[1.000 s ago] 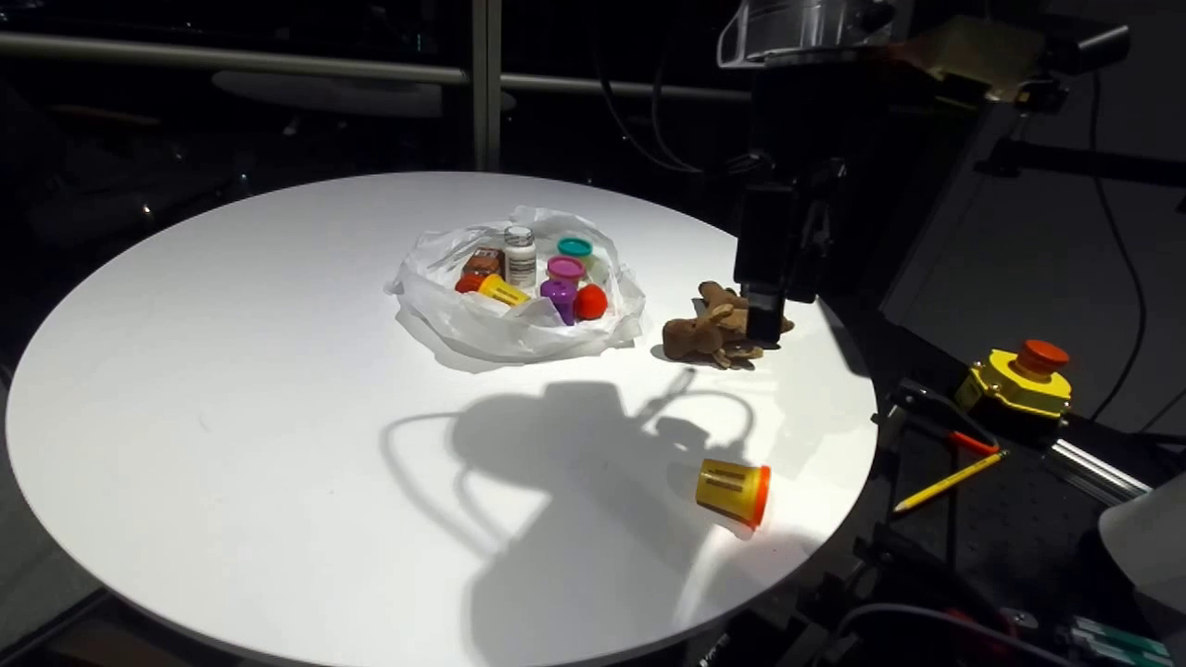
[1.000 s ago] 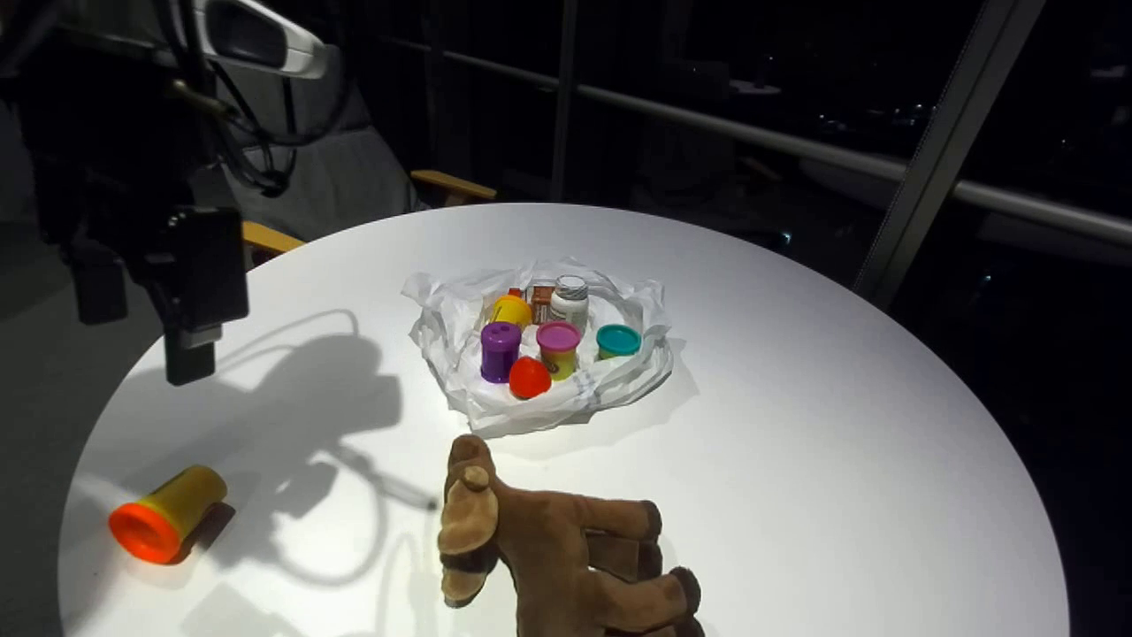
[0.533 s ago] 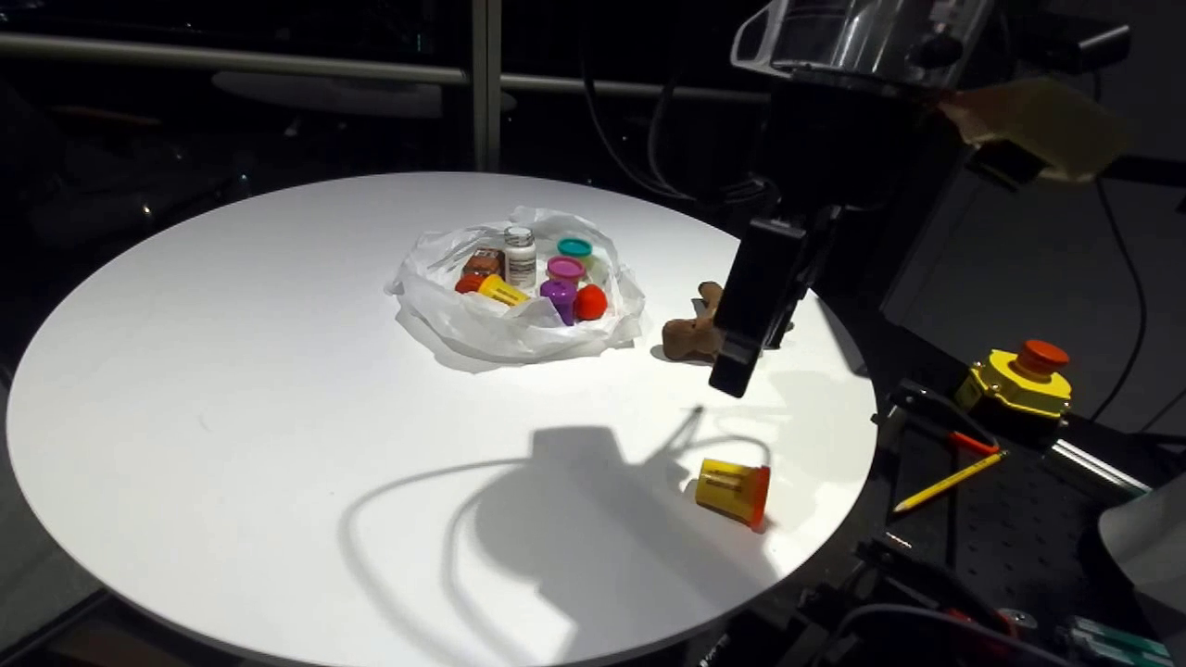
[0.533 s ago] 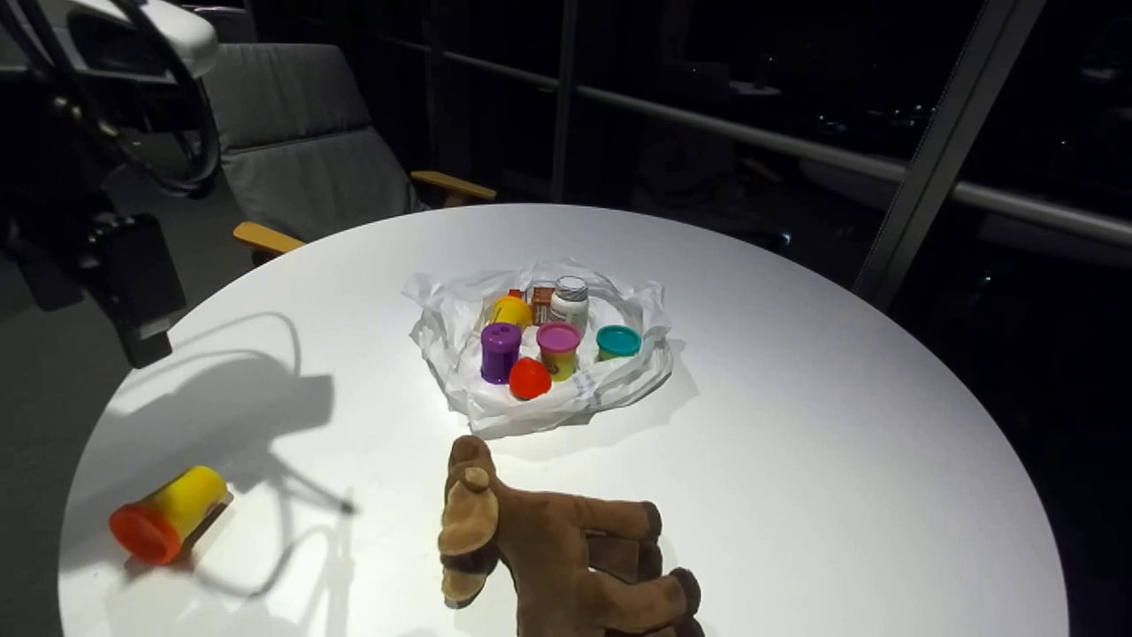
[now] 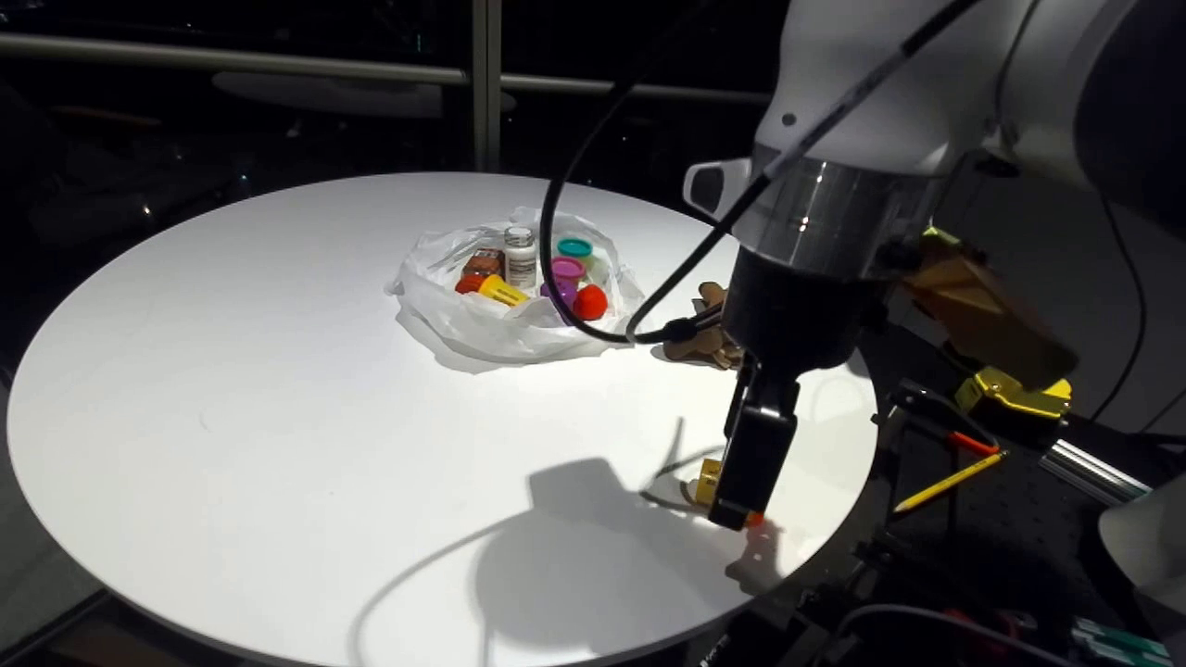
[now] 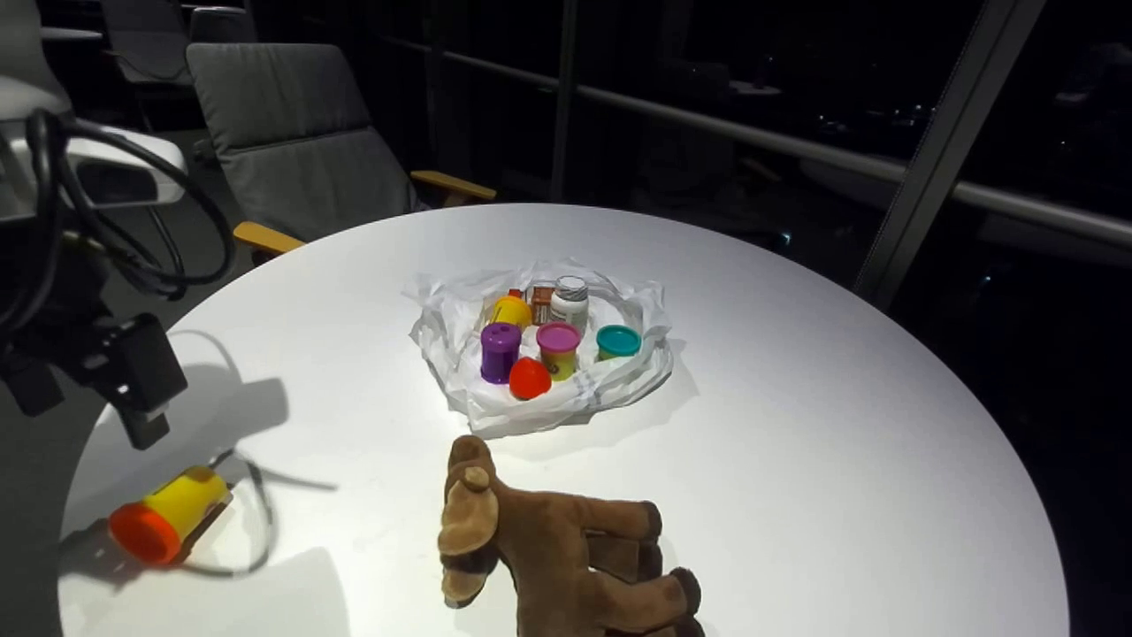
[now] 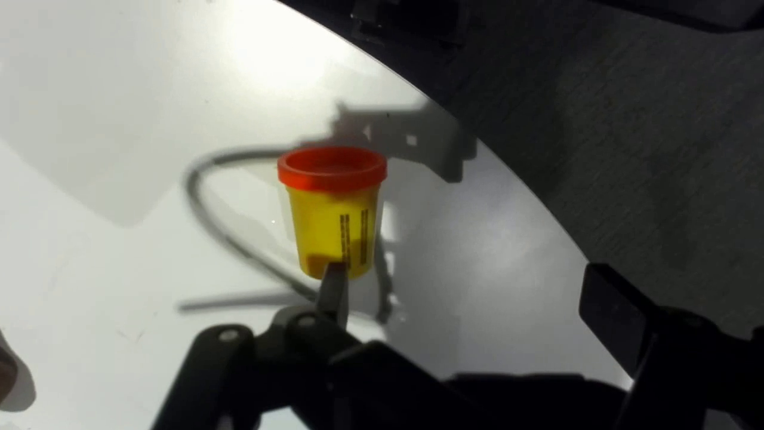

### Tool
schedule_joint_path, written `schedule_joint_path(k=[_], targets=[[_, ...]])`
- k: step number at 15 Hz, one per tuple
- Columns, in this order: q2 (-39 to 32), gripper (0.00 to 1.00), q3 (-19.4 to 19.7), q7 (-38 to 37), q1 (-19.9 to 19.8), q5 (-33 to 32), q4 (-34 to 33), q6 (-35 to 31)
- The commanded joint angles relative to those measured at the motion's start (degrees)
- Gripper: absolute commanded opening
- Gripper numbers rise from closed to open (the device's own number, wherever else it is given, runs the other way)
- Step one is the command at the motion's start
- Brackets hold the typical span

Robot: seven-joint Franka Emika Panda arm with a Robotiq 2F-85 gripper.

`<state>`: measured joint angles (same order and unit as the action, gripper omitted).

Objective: Pick the objects on the table and put them in the plastic bag

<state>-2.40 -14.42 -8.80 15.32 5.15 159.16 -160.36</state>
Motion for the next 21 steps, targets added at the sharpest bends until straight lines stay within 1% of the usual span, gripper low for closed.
schedule_joint_path(k=[1,2,3,4,6,9,10,11,13,14,17,18,20,21], targets=[[-4.35,1.00,2.82,-6.53,0.23,-12.50,-0.01,-4.32],[-5.31,1.00,4.39,-8.88,0.94,-16.69,-0.05,-4.97],[-5.75,1.00,6.32,-12.13,1.60,-22.18,-0.09,-5.42],[-6.11,1.00,8.84,-14.96,2.86,-27.10,-0.13,-5.59],[-7.44,1.00,11.53,-20.84,3.01,-36.52,-0.29,-5.67],[-9.70,1.00,13.38,-26.90,2.60,-45.37,-0.33,-5.83],[-10.43,0.80,13.55,-28.41,2.27,-47.42,-0.33,-5.91],[-11.00,0.75,14.04,-30.33,2.23,-49.70,-0.34,-6.16],[-12.00,0.58,14.56,-33.60,1.80,-53.25,-0.35,-6.71],[-12.46,0.49,14.69,-34.89,1.52,-54.42,-0.36,-7.13],[-12.47,0.28,15.32,-38.06,0.87,-57.28,-0.43,-7.74],[-11.79,0.30,15.35,-38.72,0.62,-57.75,-0.46,-7.50],[-10.98,0.30,15.46,-38.95,-0.13,-57.78,-0.66,-7.03],[-10.55,0.30,15.10,-38.31,-0.86,-56.83,-0.83,-6.63]])
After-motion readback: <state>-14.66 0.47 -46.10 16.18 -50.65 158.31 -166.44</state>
